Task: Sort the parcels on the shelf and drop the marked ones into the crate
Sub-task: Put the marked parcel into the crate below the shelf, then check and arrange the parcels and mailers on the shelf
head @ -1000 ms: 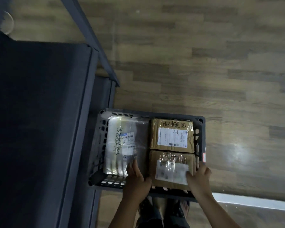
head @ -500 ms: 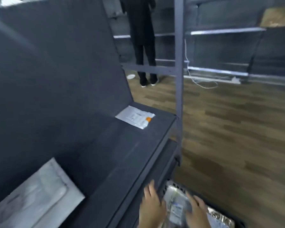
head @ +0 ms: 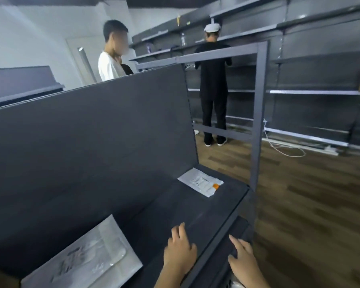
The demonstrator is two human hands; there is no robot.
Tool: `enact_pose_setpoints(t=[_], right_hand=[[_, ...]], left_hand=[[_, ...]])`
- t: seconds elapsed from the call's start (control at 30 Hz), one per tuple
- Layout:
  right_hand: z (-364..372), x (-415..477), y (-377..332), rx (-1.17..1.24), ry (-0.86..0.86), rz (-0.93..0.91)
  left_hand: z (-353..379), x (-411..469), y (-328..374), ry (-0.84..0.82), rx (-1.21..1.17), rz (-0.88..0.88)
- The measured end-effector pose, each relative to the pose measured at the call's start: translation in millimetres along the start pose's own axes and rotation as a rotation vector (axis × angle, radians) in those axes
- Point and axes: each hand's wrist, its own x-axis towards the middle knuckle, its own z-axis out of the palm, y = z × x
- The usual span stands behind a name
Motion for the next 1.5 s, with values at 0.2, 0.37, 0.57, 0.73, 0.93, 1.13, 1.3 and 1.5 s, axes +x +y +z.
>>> enact_pose_setpoints(t=[0.2, 0.37, 0.57, 0.73, 0.93, 1.13, 1.3, 1.5], right_hand=[[-0.8, 44.8, -23.3, -0.038, 0.069, -0.024], [0.1, 111.7, -36.8, -0.090, 0.154, -0.007], [6.8, 201.7, -56.3, -0.295, 0.220, -0.051], [18.2, 267.4, -65.1, -0.350, 0.200, -0.011], [28.3, 320.4, -71.6, 0.051, 0.327, 0.030], [33.1, 353.9, -78.9, 0.563, 0.456, 0.313], [21.8, 336.2, -81.8, 0.727, 0.371, 0.324], [12.5, 280.8, -86.9, 0.925, 0.215, 0.212]], left_hand=[[-1.1, 62.0, 18.2, -0.100, 0.002, 0.055], [13.3, 139.5, 26.4, -0.173, 0.030, 0.125], [45.9, 235.3, 17.8, -0.222, 0.080, 0.201], [70.4, 285.3, 3.8, -0.231, 0.169, 0.200], [86.4, 328.5, -5.4, -0.084, 0.125, 0.295], [97.6, 341.3, -17.3, -0.126, 0.168, 0.353], [89.3, 332.7, -24.6, -0.183, 0.085, 0.322], [60.2, 306.4, -24.8, -0.081, -0.153, 0.258]])
